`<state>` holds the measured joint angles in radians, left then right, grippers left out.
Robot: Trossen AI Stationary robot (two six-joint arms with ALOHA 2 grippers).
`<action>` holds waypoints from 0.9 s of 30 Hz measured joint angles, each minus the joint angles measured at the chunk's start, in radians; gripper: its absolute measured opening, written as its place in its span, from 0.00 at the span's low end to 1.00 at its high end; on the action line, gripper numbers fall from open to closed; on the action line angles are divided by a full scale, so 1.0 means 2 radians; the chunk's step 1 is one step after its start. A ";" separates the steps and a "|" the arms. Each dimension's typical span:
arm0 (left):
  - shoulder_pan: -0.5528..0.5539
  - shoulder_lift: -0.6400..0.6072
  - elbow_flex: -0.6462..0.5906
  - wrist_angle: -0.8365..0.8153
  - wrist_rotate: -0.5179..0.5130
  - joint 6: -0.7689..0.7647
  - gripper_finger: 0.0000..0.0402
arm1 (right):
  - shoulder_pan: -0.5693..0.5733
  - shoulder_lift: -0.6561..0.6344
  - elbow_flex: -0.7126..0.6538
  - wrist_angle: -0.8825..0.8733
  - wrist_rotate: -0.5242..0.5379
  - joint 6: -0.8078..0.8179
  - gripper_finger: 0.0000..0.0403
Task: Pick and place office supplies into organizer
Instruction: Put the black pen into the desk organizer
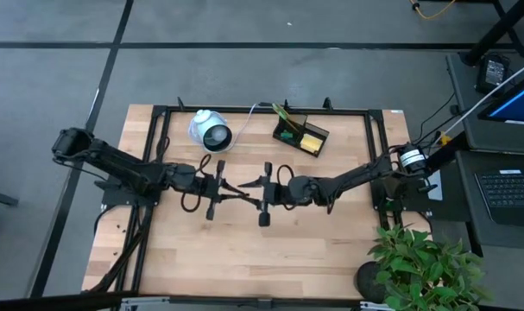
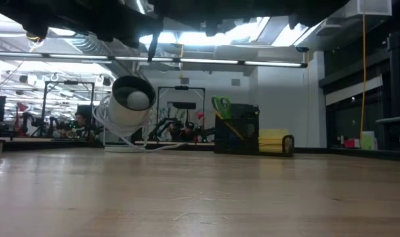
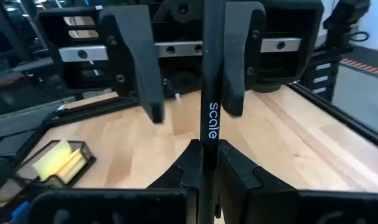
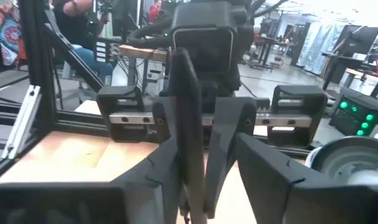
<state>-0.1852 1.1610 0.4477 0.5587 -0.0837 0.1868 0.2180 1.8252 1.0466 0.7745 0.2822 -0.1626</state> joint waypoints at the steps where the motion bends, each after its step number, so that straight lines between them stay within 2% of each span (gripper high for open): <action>1: 0.002 0.000 0.000 0.000 -0.001 0.003 0.05 | -0.002 0.000 0.000 -0.001 0.000 0.000 0.35; 4: 0.007 0.000 0.000 -0.004 -0.001 0.004 0.05 | -0.008 0.000 0.000 -0.002 -0.003 0.000 0.28; 9: 0.016 0.000 0.000 -0.007 0.004 0.007 0.06 | -0.017 0.000 0.000 -0.004 -0.026 -0.010 0.08; 21: 0.066 -0.014 0.001 -0.023 -0.001 0.019 0.19 | -0.052 -0.003 -0.001 0.013 -0.026 -0.026 0.08; 27: 0.096 -0.060 0.000 -0.090 -0.011 0.026 0.27 | -0.078 -0.005 0.000 0.009 -0.043 -0.015 0.08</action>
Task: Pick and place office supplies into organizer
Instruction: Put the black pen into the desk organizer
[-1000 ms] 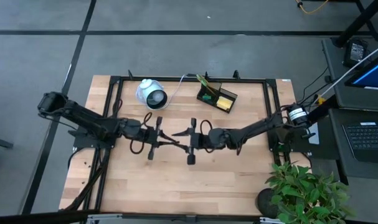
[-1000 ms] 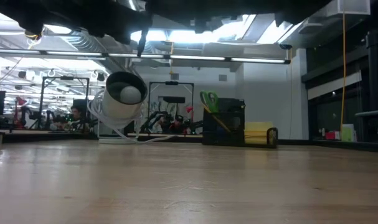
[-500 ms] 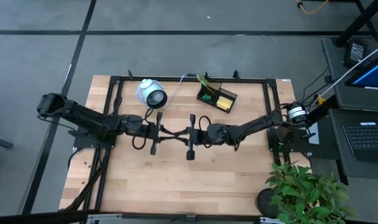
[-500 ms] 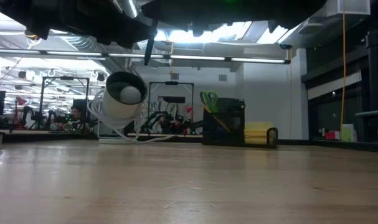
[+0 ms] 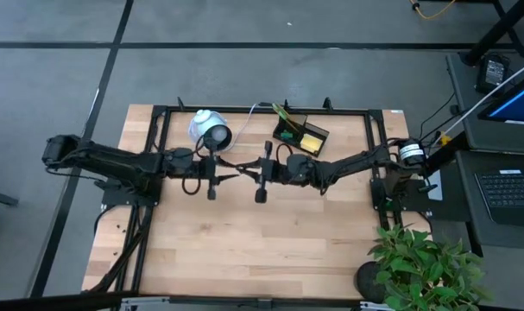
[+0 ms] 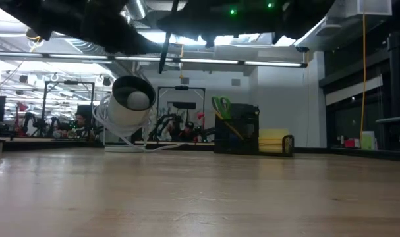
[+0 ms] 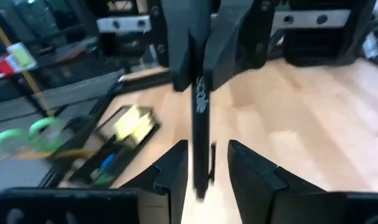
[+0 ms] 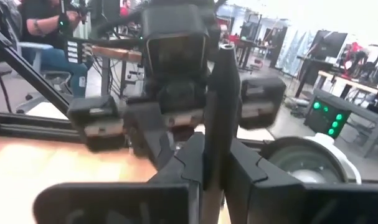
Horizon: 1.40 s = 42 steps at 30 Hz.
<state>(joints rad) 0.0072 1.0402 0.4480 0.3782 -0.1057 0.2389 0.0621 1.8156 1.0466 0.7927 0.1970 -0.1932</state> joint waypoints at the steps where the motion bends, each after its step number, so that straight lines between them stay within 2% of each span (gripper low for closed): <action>1: 0.005 -0.011 0.000 -0.017 -0.004 0.002 0.27 | -0.003 0.000 0.000 -0.004 -0.002 0.001 0.08; 8: 0.025 -0.081 0.000 -0.089 -0.016 0.006 0.25 | -0.035 -0.011 0.000 -0.056 -0.002 0.003 0.08; 17: 0.035 -0.122 0.000 -0.131 -0.015 0.015 0.02 | -0.068 -0.107 0.000 -0.227 0.062 0.024 0.08; 23: 0.035 -0.134 0.000 -0.139 -0.015 0.022 0.00 | -0.108 -0.149 -0.004 -0.286 0.067 0.061 0.08; 26: 0.034 -0.138 0.000 -0.142 -0.015 0.022 0.00 | -0.134 -0.155 -0.014 -0.293 0.087 0.066 0.08; 33: 0.034 -0.140 0.000 -0.159 -0.015 0.019 0.01 | -0.203 -0.155 -0.037 -0.296 0.088 0.095 0.08; 42: 0.034 -0.140 0.000 -0.163 -0.017 0.018 0.01 | -0.259 -0.154 -0.043 -0.299 0.088 0.094 0.08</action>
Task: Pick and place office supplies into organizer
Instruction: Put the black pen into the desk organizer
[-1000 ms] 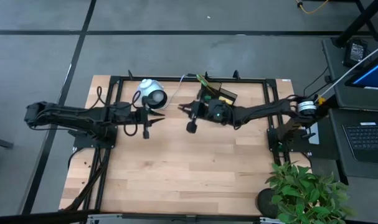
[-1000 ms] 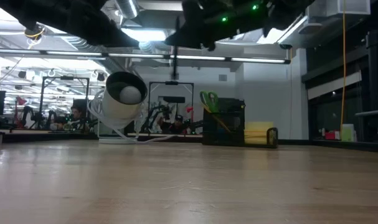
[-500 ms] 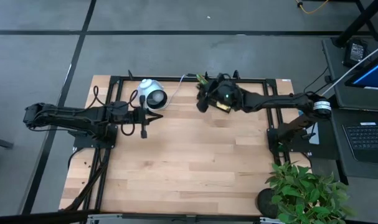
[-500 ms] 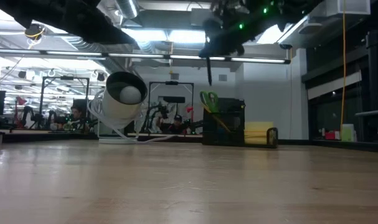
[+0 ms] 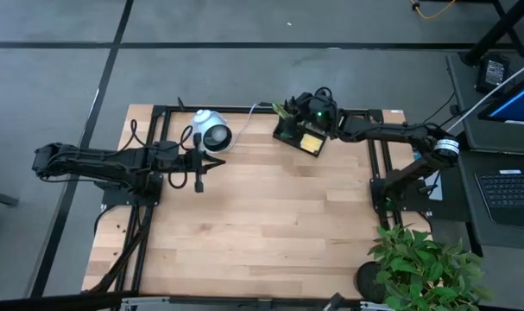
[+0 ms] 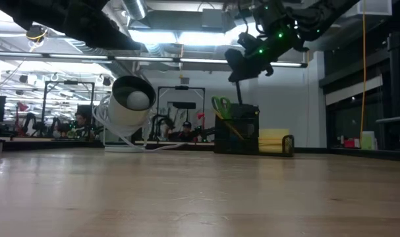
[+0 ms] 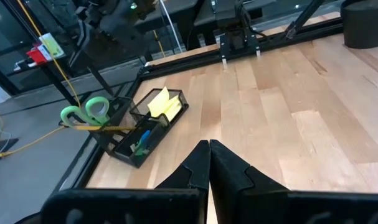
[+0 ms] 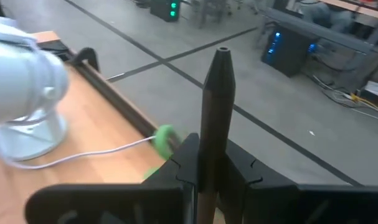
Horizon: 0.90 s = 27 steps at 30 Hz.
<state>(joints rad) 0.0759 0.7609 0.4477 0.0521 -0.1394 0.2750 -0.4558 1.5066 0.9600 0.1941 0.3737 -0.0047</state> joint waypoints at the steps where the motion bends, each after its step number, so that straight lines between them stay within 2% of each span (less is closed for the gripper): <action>1: 0.000 0.000 0.000 0.000 0.000 0.000 0.00 | -0.005 0.000 0.000 0.000 0.000 0.000 0.08; 11: 0.000 0.000 0.000 -0.002 0.000 -0.005 0.00 | -0.044 0.004 -0.011 -0.007 0.000 0.038 0.08; 18: 0.000 0.000 0.000 -0.002 0.000 -0.005 0.00 | -0.044 0.005 -0.102 0.142 0.000 0.051 0.08; 27: 0.000 0.000 0.000 -0.002 0.000 -0.007 0.00 | -0.050 0.005 -0.175 0.240 0.001 0.051 0.08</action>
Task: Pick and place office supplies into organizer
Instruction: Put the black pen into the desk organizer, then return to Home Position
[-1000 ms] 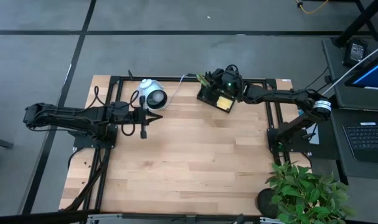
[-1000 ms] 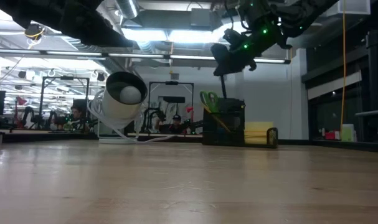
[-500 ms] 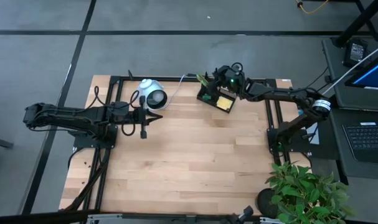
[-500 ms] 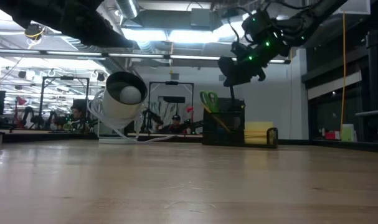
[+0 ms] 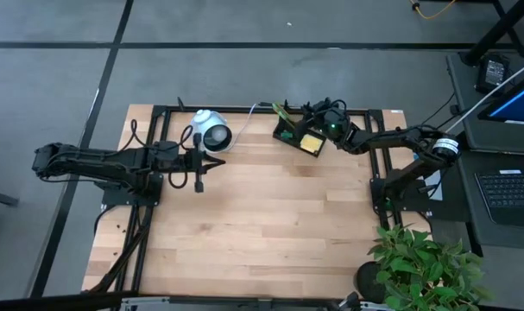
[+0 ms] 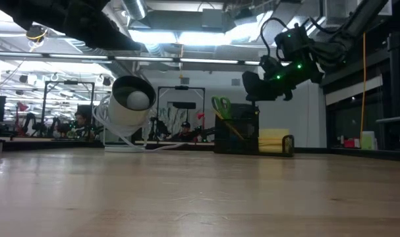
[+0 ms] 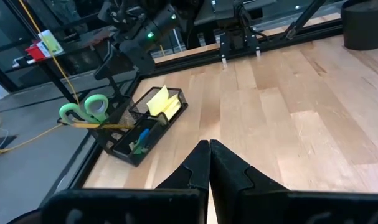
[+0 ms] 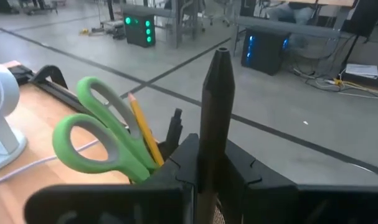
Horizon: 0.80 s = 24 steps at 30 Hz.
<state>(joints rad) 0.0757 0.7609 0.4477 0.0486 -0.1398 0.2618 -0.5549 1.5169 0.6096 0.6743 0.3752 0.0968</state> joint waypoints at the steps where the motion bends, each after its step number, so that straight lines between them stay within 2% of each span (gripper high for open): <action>1: 0.000 0.000 0.000 0.000 0.000 -0.002 0.00 | 0.000 0.000 -0.003 0.008 0.000 0.000 0.08; 7: 0.000 0.000 0.000 0.000 0.000 -0.003 0.00 | 0.000 0.005 -0.002 0.013 -0.001 -0.012 0.08; 17: 0.000 0.000 0.000 0.000 0.000 -0.003 0.00 | 0.000 0.062 0.023 0.012 -0.002 -0.013 0.09; 24: 0.000 0.000 0.000 0.000 0.000 -0.003 0.00 | 0.000 0.072 0.032 0.013 -0.002 -0.019 0.33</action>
<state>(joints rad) 0.0757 0.7609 0.4477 0.0486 -0.1396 0.2562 -0.5545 1.6608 0.6743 0.7002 0.3720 0.0581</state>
